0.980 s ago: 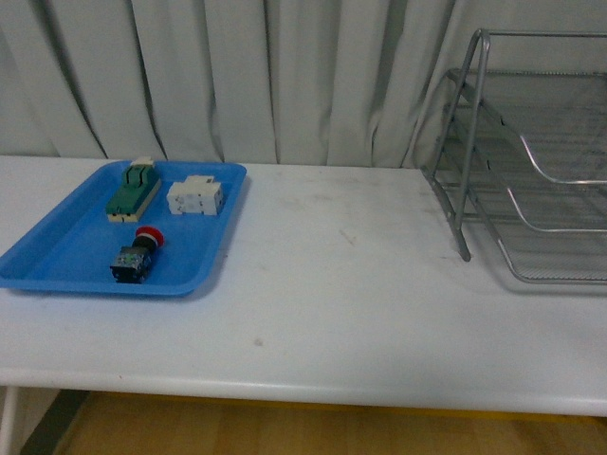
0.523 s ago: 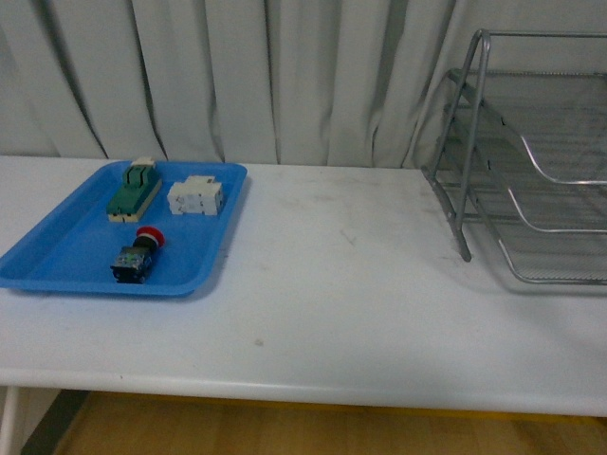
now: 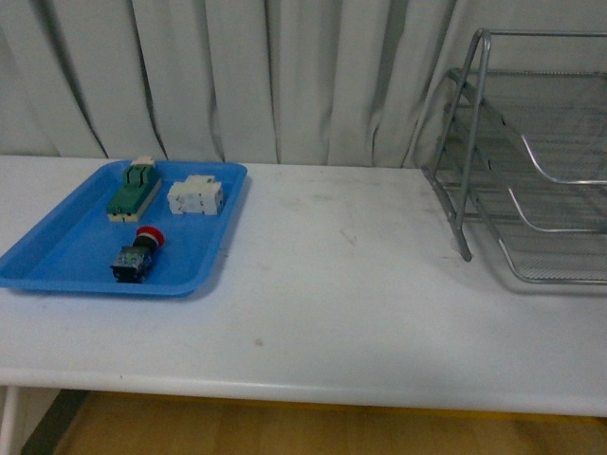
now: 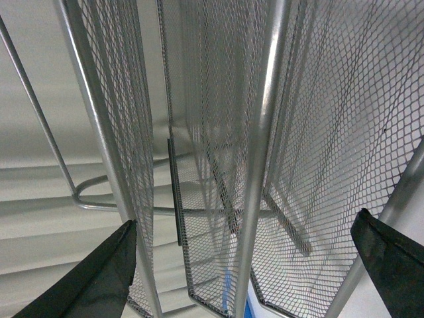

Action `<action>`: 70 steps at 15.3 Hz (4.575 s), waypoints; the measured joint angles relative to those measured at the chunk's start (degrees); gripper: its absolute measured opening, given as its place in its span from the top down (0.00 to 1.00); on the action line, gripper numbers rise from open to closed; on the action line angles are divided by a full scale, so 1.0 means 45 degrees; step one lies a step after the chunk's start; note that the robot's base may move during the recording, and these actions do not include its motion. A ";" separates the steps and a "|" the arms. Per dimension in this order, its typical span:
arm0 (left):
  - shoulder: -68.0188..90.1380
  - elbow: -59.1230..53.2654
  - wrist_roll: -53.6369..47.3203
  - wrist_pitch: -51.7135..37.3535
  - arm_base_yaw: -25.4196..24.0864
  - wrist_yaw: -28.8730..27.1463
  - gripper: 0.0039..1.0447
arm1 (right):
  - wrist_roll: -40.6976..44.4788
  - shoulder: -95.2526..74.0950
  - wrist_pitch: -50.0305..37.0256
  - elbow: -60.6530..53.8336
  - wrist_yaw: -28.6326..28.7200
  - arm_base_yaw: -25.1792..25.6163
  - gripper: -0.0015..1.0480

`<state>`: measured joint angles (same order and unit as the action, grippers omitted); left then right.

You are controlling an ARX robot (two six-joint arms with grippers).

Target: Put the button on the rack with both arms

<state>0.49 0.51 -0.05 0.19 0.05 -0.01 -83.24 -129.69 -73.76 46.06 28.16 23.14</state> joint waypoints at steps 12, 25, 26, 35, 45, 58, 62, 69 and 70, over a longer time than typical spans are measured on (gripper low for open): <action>0.0000 0.0000 0.0000 0.0000 0.0000 -0.0005 0.06 | 0.0777 -0.0758 0.0015 0.1044 -0.0316 -0.0738 0.08; 0.0000 0.0000 0.0000 0.0000 0.0000 -0.0005 0.06 | 0.0063 -0.1438 -0.0228 0.1336 -0.0121 -0.0379 0.96; 0.0000 0.0000 0.0000 0.0000 0.0000 -0.0005 0.06 | -0.0019 -0.1171 -0.0194 0.0933 -0.0073 -0.0340 0.96; 0.0000 0.0000 0.0000 0.0000 0.0000 -0.0005 0.06 | 0.0005 0.0131 -0.0466 -0.2059 0.0092 0.0359 0.96; 0.0000 0.0000 0.0000 0.0005 0.0000 -0.0005 0.06 | 0.0398 0.0850 -0.1039 -0.6096 0.0937 0.1389 0.96; 0.0000 0.0000 0.0005 0.0005 -0.0010 0.0000 0.06 | 1.1701 1.1798 0.0175 -0.9826 -0.1277 -0.0209 0.50; 0.0000 0.0000 0.0005 0.0000 -0.0010 0.0005 0.06 | 1.7879 1.7233 0.4682 -1.0156 -0.3240 -0.2161 0.98; 0.0000 0.0000 0.0005 0.0000 -0.0010 0.0000 0.06 | 1.8423 2.3586 1.1210 -1.0117 -0.6047 -0.5085 0.98; 0.0000 0.0000 0.0005 -0.0005 -0.0010 0.0005 0.06 | 1.8428 2.4018 1.1536 -1.0117 -0.6062 -0.5212 0.98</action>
<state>0.49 0.51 -0.03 0.16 0.01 0.01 -0.32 -21.61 -21.85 0.54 0.89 -0.32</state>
